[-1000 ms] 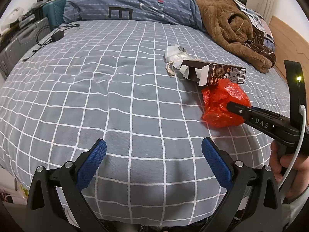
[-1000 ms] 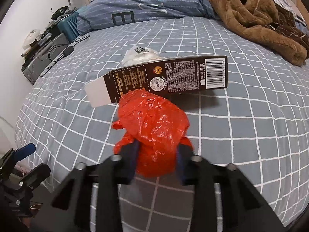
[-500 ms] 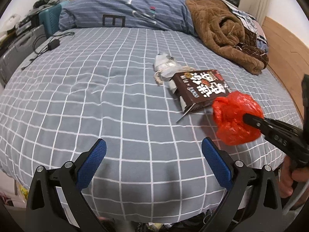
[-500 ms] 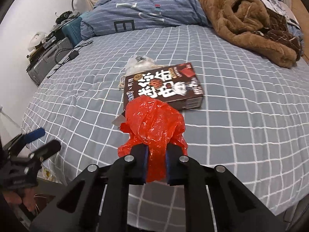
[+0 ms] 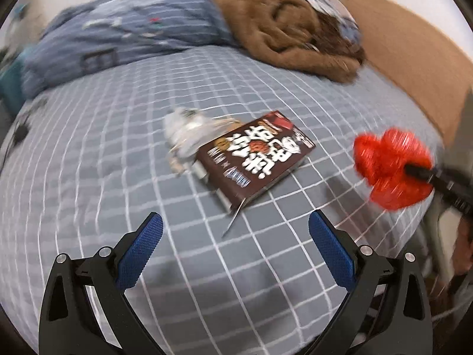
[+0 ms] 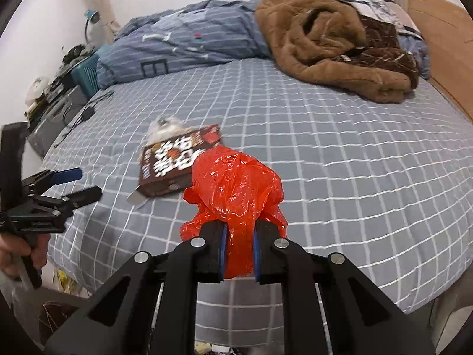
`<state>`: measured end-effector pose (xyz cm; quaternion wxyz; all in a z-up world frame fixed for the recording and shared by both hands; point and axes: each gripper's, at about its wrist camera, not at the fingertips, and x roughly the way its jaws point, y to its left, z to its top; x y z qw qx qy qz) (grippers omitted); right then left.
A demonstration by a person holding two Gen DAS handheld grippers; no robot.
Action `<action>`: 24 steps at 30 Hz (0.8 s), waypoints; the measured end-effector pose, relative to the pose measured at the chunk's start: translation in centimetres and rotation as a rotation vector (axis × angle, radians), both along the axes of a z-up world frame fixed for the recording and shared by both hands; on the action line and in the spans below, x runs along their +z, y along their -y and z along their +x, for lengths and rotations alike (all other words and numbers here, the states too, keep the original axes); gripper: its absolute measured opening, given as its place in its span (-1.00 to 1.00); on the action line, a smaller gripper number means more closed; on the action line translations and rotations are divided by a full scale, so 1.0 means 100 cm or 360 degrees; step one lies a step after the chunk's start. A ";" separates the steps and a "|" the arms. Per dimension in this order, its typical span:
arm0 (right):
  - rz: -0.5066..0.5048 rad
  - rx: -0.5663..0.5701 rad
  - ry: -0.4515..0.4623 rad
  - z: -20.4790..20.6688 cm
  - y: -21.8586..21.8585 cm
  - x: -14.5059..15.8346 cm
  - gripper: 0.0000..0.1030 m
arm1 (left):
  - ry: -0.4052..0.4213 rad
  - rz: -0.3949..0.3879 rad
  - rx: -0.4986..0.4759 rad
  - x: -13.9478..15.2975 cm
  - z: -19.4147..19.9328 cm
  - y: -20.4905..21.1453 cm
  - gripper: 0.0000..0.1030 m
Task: Collect trash
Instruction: 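Grasp the brown cookie carton with the left tool while the right tool holds the red bag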
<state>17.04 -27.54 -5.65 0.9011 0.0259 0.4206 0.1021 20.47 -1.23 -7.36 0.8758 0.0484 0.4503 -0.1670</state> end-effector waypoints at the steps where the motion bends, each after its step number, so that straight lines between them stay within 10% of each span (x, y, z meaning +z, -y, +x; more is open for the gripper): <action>1: 0.0002 -0.0011 0.0008 0.001 0.005 0.002 -0.76 | -0.0006 0.0041 -0.0070 -0.002 0.007 0.008 0.89; 12: -0.0011 -0.0056 0.0052 0.009 0.035 0.005 -0.76 | -0.0073 0.0393 -0.0717 -0.031 0.060 0.072 0.89; 24: -0.0009 -0.0072 0.0046 0.015 0.057 -0.011 -0.76 | -0.0202 0.0541 -0.0988 -0.059 0.095 0.090 0.88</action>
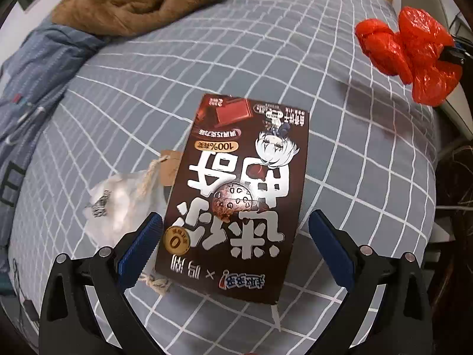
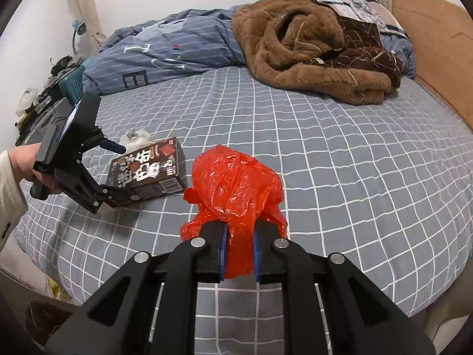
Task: Collect trash
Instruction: 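Grasp the brown cookie carton with the left tool while the right tool holds the red bag, then carry the brown carton and red bag down over the trash bin with both tools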
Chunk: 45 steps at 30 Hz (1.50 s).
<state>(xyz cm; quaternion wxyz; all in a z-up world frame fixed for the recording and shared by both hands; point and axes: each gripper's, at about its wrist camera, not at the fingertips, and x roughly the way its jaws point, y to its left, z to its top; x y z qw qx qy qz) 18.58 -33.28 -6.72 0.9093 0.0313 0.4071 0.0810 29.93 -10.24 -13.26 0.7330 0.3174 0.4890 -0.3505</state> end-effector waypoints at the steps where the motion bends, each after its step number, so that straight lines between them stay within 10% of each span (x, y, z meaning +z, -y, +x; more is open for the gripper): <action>1: 0.0003 -0.0001 -0.0004 0.000 0.001 -0.001 -0.76 | -0.0005 0.0018 -0.0010 -0.003 0.001 0.001 0.88; 12: 0.0019 0.0004 -0.0044 0.007 0.002 -0.017 -0.76 | 0.0007 0.0092 -0.0030 -0.018 0.011 0.006 0.89; 26: 0.0045 0.0004 -0.0025 0.005 -0.001 -0.017 -0.76 | 0.0088 -0.0105 0.0199 -0.010 -0.002 -0.008 0.80; 45: 0.0038 0.0058 -0.0019 -0.022 -0.037 0.010 -0.76 | 0.0175 -0.0379 0.1043 0.032 -0.072 -0.023 0.79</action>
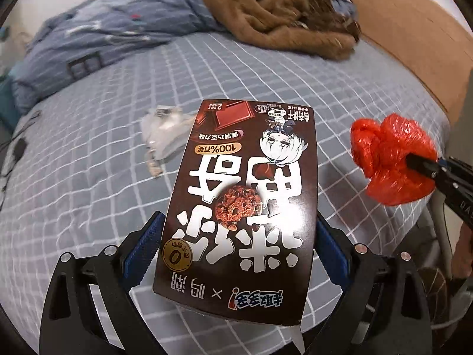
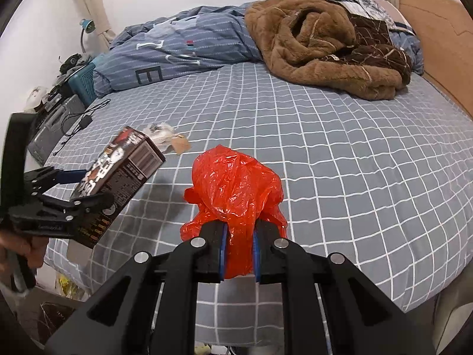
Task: Collect trash
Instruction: 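Carry the brown carton and red bag down over the trash bin with both tools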
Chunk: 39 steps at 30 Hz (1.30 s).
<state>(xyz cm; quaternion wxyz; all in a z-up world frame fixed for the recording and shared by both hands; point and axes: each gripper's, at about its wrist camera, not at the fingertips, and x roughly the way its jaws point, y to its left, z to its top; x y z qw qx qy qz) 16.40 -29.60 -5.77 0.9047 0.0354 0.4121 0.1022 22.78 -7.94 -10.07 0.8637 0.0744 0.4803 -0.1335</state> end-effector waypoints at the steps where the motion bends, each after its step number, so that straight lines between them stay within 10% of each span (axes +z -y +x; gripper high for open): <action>1: -0.0003 0.0004 0.0003 -0.002 -0.002 0.002 -0.76 | 0.0016 -0.0002 0.0040 0.004 -0.007 -0.001 0.79; 39: -0.0027 0.0098 0.0039 -0.131 -0.033 0.037 -0.77 | 0.0094 -0.0156 0.0411 0.062 -0.194 -0.030 0.79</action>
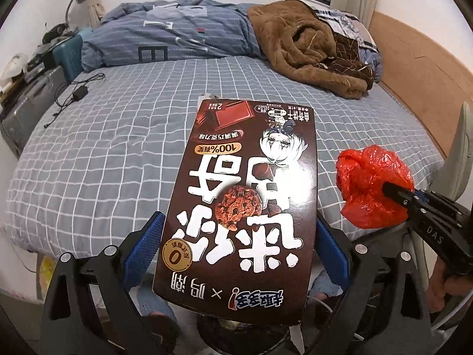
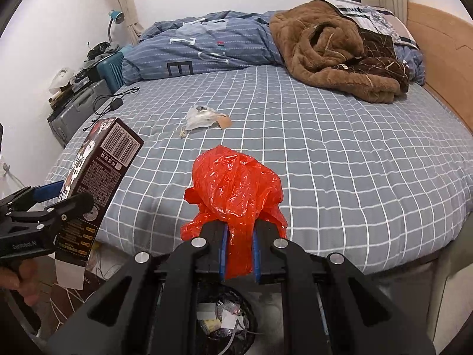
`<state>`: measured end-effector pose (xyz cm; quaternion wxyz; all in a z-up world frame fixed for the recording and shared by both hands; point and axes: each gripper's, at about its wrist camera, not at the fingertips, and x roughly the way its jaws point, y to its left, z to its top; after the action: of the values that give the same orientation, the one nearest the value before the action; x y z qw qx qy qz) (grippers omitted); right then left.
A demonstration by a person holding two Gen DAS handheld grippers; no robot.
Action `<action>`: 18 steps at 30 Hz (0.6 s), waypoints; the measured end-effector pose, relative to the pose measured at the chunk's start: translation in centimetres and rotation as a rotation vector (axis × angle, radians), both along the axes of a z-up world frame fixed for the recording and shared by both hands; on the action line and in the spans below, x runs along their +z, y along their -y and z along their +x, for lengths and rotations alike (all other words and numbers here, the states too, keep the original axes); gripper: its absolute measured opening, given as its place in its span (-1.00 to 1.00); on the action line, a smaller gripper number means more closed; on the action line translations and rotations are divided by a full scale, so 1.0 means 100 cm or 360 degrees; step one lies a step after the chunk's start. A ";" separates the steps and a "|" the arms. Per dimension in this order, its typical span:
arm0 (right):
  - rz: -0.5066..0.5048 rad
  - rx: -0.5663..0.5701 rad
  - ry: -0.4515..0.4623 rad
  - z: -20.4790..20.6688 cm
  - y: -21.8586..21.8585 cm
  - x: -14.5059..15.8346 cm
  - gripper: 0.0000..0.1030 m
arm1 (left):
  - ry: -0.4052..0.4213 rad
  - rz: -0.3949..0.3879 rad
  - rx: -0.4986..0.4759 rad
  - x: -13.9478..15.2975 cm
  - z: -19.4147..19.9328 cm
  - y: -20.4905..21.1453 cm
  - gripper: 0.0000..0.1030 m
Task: Collect trash
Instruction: 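Carry the brown carton and red bag down over the trash bin with both tools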
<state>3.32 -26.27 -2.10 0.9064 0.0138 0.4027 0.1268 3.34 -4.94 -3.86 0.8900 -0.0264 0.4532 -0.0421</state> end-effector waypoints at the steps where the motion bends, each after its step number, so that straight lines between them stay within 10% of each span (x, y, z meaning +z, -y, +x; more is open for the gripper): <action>1: -0.0004 -0.0002 0.0002 -0.002 0.000 0.000 -0.77 | 0.0001 -0.0009 -0.0003 0.001 -0.004 0.000 0.79; 18: -0.0006 0.0004 0.0027 -0.060 0.008 0.001 -0.78 | -0.0013 -0.0112 0.0012 0.003 -0.052 0.003 0.79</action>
<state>-2.66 -27.03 -2.02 0.9096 0.0106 0.3953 0.1272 -1.82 -5.21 -3.59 0.8868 -0.0594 0.4551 -0.0546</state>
